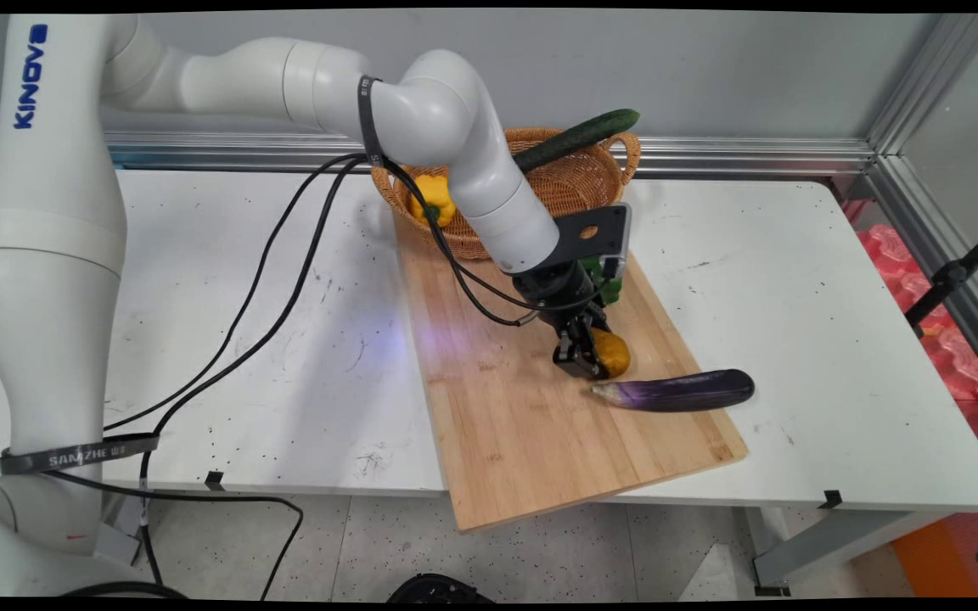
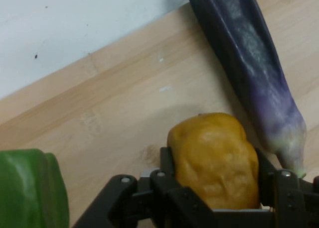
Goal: Place the picked object in the vegetable basket
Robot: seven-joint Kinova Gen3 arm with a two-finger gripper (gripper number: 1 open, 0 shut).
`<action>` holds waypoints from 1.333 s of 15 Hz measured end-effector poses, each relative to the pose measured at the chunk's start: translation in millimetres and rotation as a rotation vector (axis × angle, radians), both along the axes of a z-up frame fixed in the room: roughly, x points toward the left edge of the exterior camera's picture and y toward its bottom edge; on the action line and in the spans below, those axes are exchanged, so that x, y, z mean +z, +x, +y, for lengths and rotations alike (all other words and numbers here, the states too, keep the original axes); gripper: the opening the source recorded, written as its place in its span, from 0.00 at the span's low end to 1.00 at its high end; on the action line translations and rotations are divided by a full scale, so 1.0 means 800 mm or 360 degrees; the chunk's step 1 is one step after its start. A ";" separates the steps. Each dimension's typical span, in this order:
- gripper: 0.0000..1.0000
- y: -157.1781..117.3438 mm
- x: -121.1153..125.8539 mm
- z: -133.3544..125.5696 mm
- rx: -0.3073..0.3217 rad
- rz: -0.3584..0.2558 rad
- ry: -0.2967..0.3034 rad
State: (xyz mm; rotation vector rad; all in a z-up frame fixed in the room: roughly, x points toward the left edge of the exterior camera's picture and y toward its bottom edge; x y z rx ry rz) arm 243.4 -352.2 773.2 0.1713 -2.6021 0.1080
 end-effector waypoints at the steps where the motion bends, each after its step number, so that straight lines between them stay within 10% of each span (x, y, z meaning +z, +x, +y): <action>1: 0.00 0.000 0.000 0.000 0.0003 0.0002 0.0002; 20: 0.00 0.064 0.138 -0.064 0.0146 0.0034 -0.0113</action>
